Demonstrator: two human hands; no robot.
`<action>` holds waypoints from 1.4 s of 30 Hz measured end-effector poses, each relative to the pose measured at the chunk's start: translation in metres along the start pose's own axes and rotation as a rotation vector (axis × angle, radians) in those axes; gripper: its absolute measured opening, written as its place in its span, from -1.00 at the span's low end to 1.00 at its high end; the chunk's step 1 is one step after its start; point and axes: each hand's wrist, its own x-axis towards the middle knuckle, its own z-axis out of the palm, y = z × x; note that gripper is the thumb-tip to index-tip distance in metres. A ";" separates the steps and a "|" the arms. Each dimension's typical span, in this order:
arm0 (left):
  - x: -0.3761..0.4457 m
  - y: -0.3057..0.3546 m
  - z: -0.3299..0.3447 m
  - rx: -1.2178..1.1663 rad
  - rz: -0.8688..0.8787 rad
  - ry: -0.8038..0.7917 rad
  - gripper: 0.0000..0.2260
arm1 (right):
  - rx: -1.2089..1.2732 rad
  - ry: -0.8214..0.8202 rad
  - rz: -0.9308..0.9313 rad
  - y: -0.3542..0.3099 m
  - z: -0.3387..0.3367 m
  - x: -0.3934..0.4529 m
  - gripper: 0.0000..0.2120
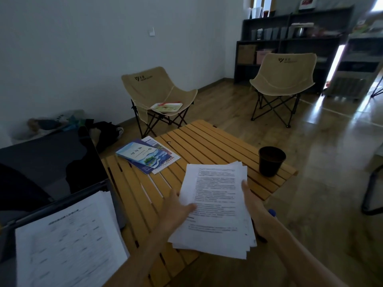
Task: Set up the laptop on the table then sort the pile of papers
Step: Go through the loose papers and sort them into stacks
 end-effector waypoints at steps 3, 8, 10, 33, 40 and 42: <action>0.000 0.003 0.016 0.239 0.021 0.129 -0.52 | -0.157 -0.113 -0.089 0.008 0.003 0.000 -0.82; 0.010 0.002 -0.009 -0.040 -0.014 0.121 -0.51 | -0.018 -0.169 -0.233 -0.004 0.007 -0.007 -0.55; 0.006 0.014 -0.034 -0.504 -0.009 -0.062 -0.59 | 0.013 -0.222 -0.312 -0.017 0.008 -0.010 -0.58; -0.018 0.021 -0.089 -0.588 0.396 0.124 -0.69 | -0.185 -0.167 -0.517 -0.050 0.049 -0.021 -0.73; -0.033 0.021 -0.080 -0.598 0.362 0.228 -0.65 | -0.235 -0.039 -0.439 -0.024 0.060 -0.017 -0.76; -0.045 0.023 -0.096 -0.626 0.350 0.259 -0.71 | -0.260 -0.052 -0.448 -0.038 0.068 -0.028 -0.72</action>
